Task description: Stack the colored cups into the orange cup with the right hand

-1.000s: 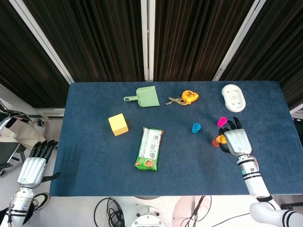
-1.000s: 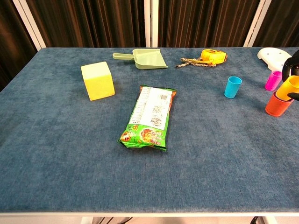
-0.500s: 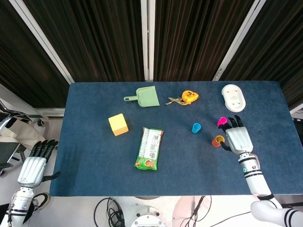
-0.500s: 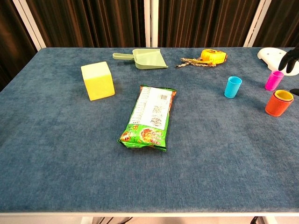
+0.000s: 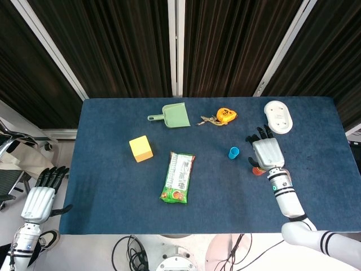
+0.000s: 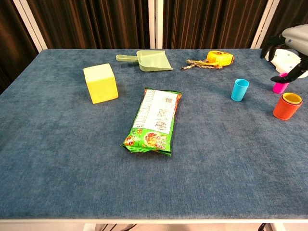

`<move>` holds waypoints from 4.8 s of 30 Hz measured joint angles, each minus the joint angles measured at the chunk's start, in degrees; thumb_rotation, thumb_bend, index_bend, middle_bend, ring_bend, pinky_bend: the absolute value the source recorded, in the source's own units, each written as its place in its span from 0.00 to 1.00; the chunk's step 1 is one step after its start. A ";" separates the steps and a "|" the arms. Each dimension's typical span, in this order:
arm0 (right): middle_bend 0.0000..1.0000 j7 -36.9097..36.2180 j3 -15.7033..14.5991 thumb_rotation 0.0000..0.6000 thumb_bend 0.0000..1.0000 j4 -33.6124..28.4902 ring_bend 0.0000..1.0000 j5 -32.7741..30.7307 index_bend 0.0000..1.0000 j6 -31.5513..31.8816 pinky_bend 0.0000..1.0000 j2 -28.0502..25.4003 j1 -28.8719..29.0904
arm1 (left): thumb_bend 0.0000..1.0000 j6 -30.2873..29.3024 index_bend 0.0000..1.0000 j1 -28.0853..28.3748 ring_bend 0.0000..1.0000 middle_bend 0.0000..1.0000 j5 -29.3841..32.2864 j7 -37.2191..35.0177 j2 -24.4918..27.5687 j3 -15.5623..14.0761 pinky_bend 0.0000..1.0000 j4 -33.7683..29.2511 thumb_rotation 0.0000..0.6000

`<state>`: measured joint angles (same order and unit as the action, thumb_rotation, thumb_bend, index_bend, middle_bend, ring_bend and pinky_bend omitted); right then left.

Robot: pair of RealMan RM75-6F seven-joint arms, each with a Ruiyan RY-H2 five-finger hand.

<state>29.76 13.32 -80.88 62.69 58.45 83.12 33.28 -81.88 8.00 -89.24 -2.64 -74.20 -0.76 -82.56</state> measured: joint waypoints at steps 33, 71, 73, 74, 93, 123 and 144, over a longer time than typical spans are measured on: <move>0.41 0.49 -1.10 1.00 0.24 11.29 0.11 -7.37 0.40 -5.52 0.00 10.58 7.17 | 0.08 0.08 0.08 -0.20 0.00 0.05 0.99 -1.69 0.14 0.43 0.00 1.31 1.00; 0.53 -0.44 -6.44 1.00 0.28 -11.66 0.18 -2.67 0.55 5.30 0.00 -10.31 -2.71 | 0.08 -0.06 0.08 -0.12 0.00 0.04 -0.03 0.07 -0.04 -0.07 0.00 0.08 1.00; 0.53 -0.10 -6.90 1.00 0.28 -11.78 0.18 -3.74 0.55 4.45 0.00 -10.91 -2.99 | 0.08 -0.10 0.08 -0.16 0.00 0.04 -0.02 0.33 0.01 -0.09 0.00 -0.12 1.00; 0.53 -0.01 -7.05 1.00 0.28 -11.77 0.18 -4.08 0.55 4.13 0.00 -11.04 -3.05 | 0.08 -0.13 0.08 -0.18 0.00 0.04 0.01 0.40 0.03 -0.09 0.00 -0.18 1.00; 0.43 -0.87 -7.44 1.00 0.17 -9.89 0.15 -4.22 0.39 1.50 0.00 -9.15 -1.99 | 0.08 0.24 0.08 0.10 0.00 0.04 0.44 -0.07 0.22 0.24 0.00 0.11 1.00; 0.31 -5.50 -1.40 1.00 0.11 11.73 0.07 -9.72 0.27 -0.50 0.00 0.62 1.59 | 0.08 0.48 0.09 0.30 0.00 0.04 0.03 0.15 0.50 -0.08 0.00 -0.34 1.00; 0.35 3.46 0.09 1.00 0.16 22.27 0.08 -16.79 0.30 -4.15 0.00 9.96 5.55 | 0.08 1.22 0.09 0.38 0.00 0.04 0.53 -0.78 0.09 -0.26 0.00 0.99 1.00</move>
<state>33.22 13.41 -58.61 45.90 54.30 93.07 38.84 -80.66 8.39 -88.71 -3.42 -74.11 -1.03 -81.57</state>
